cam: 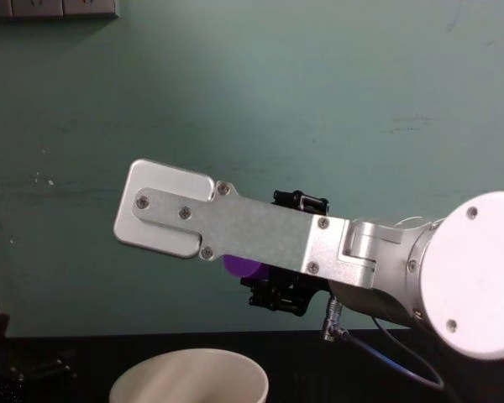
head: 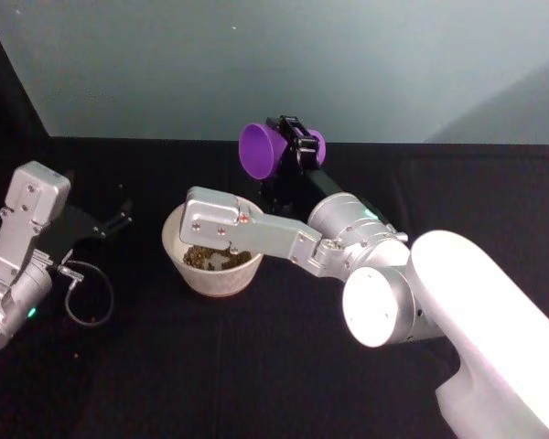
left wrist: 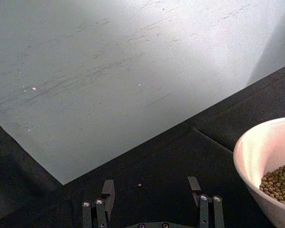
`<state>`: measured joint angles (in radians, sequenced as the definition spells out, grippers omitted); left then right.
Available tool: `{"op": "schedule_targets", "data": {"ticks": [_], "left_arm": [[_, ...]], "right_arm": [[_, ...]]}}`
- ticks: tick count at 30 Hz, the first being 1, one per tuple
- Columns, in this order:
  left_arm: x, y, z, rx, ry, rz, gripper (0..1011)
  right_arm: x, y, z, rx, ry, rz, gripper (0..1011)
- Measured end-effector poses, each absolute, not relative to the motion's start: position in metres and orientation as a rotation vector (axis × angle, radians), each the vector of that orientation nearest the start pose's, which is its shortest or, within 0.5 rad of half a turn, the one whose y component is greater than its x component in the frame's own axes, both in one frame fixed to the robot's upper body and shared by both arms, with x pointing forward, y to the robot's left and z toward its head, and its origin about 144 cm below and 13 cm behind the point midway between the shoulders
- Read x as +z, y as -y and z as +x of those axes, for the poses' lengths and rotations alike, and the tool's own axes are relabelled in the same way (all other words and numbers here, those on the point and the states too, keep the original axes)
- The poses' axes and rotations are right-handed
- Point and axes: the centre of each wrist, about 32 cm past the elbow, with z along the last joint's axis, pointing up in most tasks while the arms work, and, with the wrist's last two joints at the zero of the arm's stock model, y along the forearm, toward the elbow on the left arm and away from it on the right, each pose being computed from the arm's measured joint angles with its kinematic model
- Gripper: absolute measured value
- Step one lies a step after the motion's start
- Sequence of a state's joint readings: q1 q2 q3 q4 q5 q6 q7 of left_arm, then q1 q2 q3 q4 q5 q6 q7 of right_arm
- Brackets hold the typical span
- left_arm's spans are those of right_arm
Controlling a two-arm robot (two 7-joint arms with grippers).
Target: Pick up the cup and pour the mung beans from the cup into the bowl.
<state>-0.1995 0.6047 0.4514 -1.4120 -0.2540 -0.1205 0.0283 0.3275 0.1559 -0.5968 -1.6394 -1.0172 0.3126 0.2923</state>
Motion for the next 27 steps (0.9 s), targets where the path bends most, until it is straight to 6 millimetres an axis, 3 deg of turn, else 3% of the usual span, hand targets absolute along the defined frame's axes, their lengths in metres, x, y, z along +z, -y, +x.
{"op": "schedule_targets", "data": {"ticks": [15, 27], "left_arm": [[1.14, -0.31, 0.489, 1.248, 0.285, 0.304, 1000], [1.14, -0.31, 0.489, 1.248, 0.285, 0.304, 1000]], "right_arm": [[1.239, 0.093, 0.486, -0.94, 1.047, -0.808, 724], [1.214, 0.137, 0.48, -1.08, 0.836, -0.548, 724]]}}
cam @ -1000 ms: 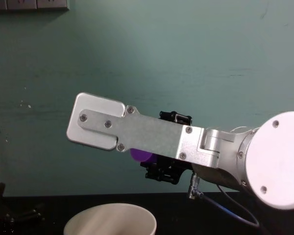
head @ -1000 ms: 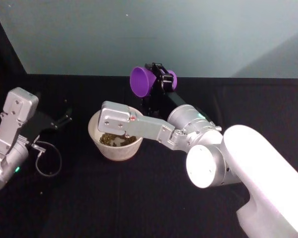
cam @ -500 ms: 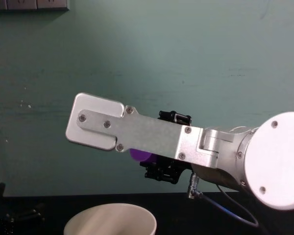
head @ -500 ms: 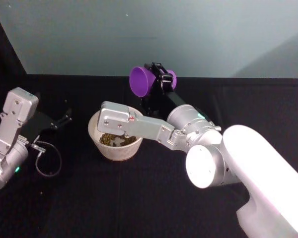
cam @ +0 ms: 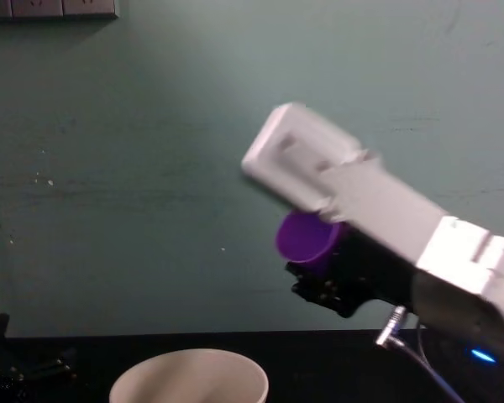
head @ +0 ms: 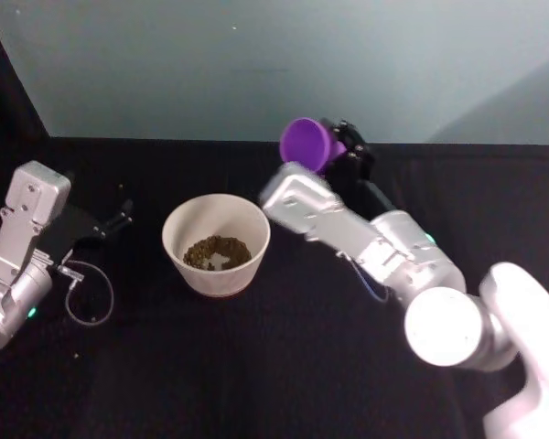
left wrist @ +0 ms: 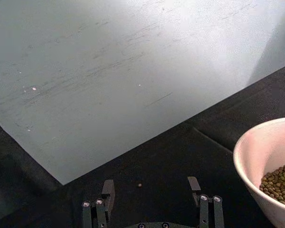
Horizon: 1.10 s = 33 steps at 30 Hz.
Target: Pick up the cup and pour the mung beans from the cup into the bowl.
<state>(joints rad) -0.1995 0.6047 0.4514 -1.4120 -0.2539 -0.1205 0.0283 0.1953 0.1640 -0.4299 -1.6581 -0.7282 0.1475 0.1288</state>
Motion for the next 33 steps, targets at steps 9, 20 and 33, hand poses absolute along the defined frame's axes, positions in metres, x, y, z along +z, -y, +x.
{"op": "schedule_targets", "data": {"ticks": [9, 20, 33], "left_arm": [[1.14, -0.31, 0.489, 1.248, 0.285, 0.304, 1000], [1.14, -0.31, 0.489, 1.248, 0.285, 0.304, 1000], [1.14, -0.31, 0.489, 1.248, 0.285, 0.304, 1000]], "right_arm": [[1.184, 0.171, 0.482, -1.166, 0.516, -0.261, 724], [1.156, 0.192, 0.49, -1.104, 0.282, -0.108, 724], [1.137, 0.209, 0.504, -0.991, 0.12, -0.094, 724]]}}
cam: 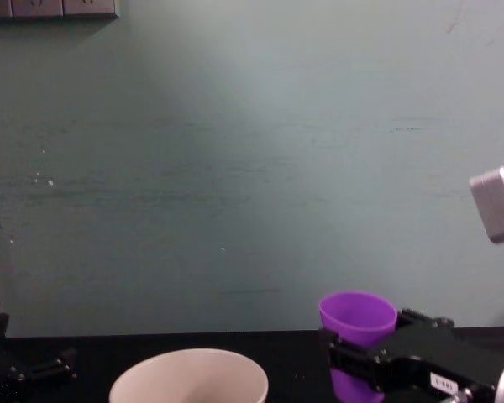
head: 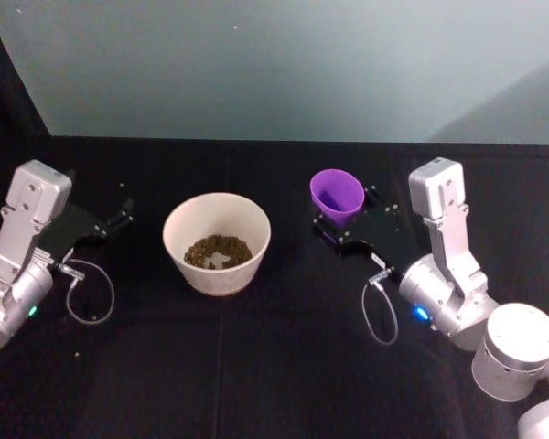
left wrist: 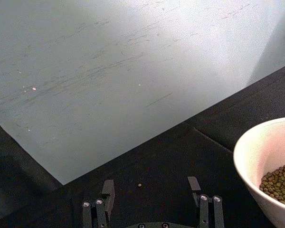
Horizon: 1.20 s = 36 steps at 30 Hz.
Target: Pick up the cup and pour the mung beans from the cup into the bowl.
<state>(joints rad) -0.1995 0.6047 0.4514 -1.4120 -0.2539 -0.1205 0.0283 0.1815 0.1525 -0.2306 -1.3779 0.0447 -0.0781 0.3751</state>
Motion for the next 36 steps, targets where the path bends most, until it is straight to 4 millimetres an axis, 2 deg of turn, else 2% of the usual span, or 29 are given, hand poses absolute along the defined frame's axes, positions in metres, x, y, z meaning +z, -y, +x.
{"op": "schedule_targets", "data": {"ticks": [14, 27, 33, 36], "left_arm": [[1.14, -0.31, 0.489, 1.248, 0.285, 0.304, 1000], [1.14, -0.31, 0.489, 1.248, 0.285, 0.304, 1000], [1.14, -0.31, 0.489, 1.248, 0.285, 0.304, 1000], [1.14, -0.31, 0.489, 1.248, 0.285, 0.304, 1000]], "right_arm": [[1.117, 0.213, 0.508, -0.954, 0.042, -0.105, 724], [1.109, 0.212, 0.507, -0.962, 0.033, -0.091, 728], [1.108, 0.211, 0.505, -0.969, 0.025, -0.084, 865], [1.108, 0.211, 0.505, -0.972, 0.023, -0.081, 966]]}}
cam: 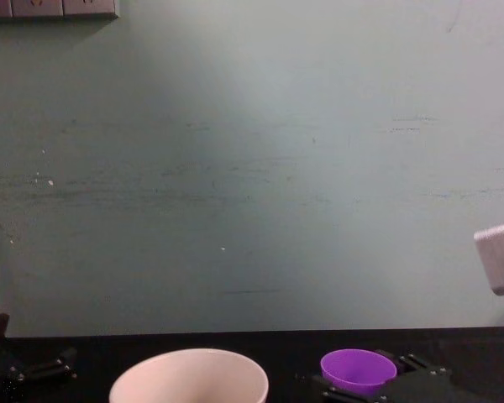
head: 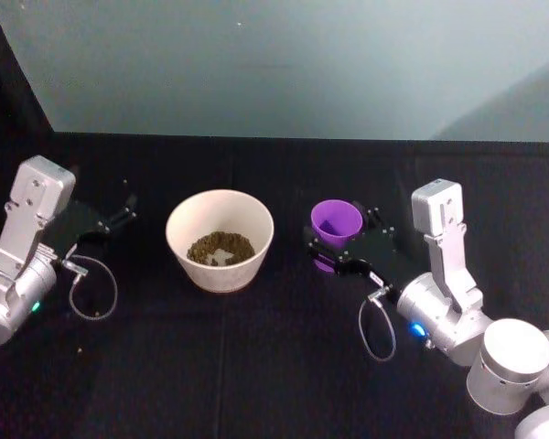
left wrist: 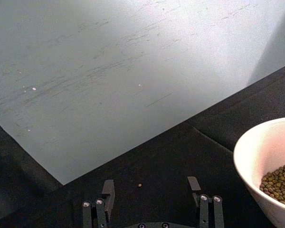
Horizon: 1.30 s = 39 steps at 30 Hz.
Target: Pick up the cup and pour the mung beans from the cup into the bowl.
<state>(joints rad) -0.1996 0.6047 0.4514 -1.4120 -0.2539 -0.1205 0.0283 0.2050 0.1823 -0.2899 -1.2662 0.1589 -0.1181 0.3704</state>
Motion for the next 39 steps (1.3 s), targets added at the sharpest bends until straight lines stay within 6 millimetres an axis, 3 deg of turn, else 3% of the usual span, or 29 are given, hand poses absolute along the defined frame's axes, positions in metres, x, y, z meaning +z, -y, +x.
{"op": "schedule_targets", "data": {"ticks": [10, 19, 26, 31, 39], "left_arm": [[1.14, -0.31, 0.489, 1.248, 0.285, 0.304, 1000], [1.14, -0.31, 0.489, 1.248, 0.285, 0.304, 1000], [1.14, -0.31, 0.489, 1.248, 0.285, 0.304, 1000], [1.14, -0.31, 0.489, 1.248, 0.285, 0.304, 1000], [1.14, -0.31, 0.489, 1.248, 0.285, 0.304, 1000]], "right_arm": [[1.117, 0.21, 0.502, -0.987, 0.056, -0.055, 1000], [1.158, 0.21, 0.5, -1.013, 0.158, 0.017, 1000], [1.182, 0.227, 0.501, -1.124, 0.244, 0.018, 1000], [1.186, 0.242, 0.503, -1.186, 0.259, -0.011, 1000], [1.165, 0.26, 0.504, -1.254, 0.204, -0.076, 1000]]}}
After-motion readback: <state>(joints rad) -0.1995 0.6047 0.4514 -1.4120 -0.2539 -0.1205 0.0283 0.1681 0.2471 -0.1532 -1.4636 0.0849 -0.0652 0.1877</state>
